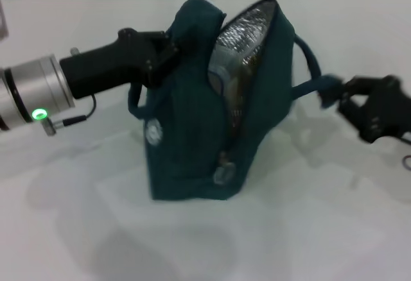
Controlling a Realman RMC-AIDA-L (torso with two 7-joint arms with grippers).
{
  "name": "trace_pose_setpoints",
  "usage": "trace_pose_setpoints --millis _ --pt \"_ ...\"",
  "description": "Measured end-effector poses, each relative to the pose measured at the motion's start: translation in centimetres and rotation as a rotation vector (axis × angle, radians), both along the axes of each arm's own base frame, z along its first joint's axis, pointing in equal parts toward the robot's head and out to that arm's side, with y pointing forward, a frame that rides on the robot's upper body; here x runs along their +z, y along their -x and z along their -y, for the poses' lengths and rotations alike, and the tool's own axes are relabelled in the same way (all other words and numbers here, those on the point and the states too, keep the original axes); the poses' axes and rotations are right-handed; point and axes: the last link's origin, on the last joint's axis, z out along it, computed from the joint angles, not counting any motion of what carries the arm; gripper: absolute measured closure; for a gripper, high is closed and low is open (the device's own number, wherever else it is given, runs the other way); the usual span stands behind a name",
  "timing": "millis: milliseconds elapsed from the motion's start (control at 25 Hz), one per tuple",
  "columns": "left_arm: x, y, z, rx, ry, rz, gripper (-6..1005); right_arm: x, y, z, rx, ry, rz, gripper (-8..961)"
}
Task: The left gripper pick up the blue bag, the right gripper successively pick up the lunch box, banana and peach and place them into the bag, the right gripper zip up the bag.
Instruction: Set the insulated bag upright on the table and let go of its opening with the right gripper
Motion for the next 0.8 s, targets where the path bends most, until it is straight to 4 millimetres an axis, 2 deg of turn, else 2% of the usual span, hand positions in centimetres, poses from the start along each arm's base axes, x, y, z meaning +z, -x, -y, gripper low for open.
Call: trace_pose_setpoints --millis 120,280,360,520,680,800 --pt "-1.1 0.4 1.3 -0.057 -0.022 0.021 961 1.7 -0.4 0.6 0.01 -0.053 -0.078 888" --pt "-2.4 0.6 3.3 -0.144 -0.048 0.047 961 4.1 -1.1 1.0 0.012 -0.051 -0.119 887" --pt "-3.0 0.8 4.0 -0.163 -0.071 0.05 960 4.3 -1.1 1.0 0.016 -0.031 -0.119 887" --pt "-3.8 1.4 5.2 -0.169 -0.164 0.074 961 3.8 -1.2 1.2 0.023 0.056 -0.077 888" --pt "-4.0 1.7 6.4 -0.201 -0.227 0.083 962 2.6 -1.3 1.2 0.008 0.09 -0.036 887" --pt "-4.5 1.8 7.2 -0.222 -0.258 0.077 962 2.5 -1.3 1.4 0.016 0.1 -0.037 877"
